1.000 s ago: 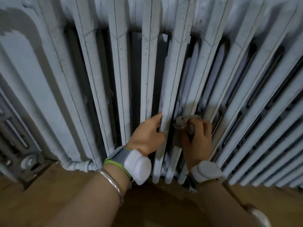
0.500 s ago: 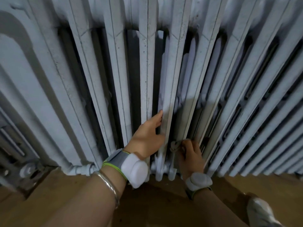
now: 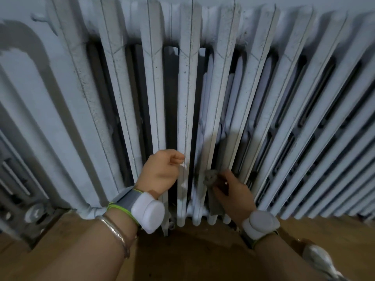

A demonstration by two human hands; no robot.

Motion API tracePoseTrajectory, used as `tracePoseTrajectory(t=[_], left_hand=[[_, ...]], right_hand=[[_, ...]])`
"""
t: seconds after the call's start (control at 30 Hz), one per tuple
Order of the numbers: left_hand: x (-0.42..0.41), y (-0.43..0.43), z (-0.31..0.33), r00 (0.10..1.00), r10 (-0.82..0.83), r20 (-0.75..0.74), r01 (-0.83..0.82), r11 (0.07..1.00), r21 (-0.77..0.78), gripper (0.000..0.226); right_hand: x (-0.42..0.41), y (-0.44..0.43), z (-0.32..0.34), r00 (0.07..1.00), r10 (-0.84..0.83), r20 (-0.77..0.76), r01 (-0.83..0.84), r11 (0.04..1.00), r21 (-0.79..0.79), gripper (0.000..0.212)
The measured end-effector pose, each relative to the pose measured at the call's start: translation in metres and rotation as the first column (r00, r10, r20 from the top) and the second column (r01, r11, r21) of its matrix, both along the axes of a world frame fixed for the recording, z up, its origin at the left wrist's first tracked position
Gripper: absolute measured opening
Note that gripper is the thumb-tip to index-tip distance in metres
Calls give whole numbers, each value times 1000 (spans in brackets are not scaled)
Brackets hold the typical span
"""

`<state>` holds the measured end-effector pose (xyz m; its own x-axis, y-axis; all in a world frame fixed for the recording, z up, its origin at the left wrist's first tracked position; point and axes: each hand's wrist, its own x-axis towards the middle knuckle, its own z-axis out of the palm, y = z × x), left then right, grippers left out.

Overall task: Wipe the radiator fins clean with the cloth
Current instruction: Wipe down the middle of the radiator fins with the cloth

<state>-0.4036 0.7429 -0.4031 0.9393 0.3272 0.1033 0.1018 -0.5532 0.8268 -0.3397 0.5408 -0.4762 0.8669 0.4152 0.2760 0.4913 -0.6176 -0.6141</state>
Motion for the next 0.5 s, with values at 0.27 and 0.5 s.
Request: tracePoseTrajectory(t=[0.27,0.5], left_hand=[[-6,0,9,993,90,-80,-85,994,64,50],[5,-7,6,994,24,-109,-30,998,-48,43]], right_hand=[[-2,33,70,875,-211,435,-4,896,444,31],[17,53,68,773,-252,582,-8,914,405,34]])
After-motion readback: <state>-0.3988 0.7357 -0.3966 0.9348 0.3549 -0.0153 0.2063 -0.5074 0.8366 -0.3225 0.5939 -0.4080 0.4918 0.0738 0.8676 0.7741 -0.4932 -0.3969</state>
